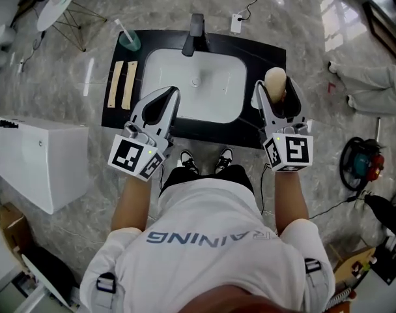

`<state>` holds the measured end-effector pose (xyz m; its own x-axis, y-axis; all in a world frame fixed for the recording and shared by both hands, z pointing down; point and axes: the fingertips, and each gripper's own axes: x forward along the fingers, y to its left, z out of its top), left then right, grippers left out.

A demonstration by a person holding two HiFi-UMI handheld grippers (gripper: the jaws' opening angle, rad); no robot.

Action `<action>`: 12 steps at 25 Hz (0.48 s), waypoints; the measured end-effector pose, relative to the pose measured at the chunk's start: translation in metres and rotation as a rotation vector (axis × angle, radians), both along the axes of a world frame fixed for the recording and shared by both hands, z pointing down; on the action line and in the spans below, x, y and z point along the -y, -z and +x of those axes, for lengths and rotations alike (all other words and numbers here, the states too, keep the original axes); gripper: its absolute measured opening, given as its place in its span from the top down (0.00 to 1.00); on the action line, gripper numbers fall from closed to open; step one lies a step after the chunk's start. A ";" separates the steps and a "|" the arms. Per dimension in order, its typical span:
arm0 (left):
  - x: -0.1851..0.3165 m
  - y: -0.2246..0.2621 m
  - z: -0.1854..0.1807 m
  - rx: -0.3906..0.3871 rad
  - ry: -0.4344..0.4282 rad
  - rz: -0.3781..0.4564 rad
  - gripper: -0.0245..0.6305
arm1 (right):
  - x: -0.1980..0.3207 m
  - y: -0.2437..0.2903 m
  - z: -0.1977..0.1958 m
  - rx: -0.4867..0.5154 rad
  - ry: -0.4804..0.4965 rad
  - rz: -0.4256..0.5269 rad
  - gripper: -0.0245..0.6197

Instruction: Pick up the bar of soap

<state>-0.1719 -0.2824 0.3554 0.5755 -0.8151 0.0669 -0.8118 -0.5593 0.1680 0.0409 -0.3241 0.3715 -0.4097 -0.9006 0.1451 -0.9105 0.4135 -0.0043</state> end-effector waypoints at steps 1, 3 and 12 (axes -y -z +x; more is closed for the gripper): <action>0.000 0.006 0.000 -0.005 -0.002 0.009 0.96 | -0.006 0.011 -0.004 -0.002 0.020 0.022 0.51; 0.000 0.018 0.001 -0.017 -0.006 0.027 0.96 | -0.017 0.031 -0.012 0.000 0.048 0.059 0.51; -0.009 0.044 0.000 0.005 -0.010 0.089 0.96 | -0.045 0.075 -0.023 0.014 0.072 0.132 0.51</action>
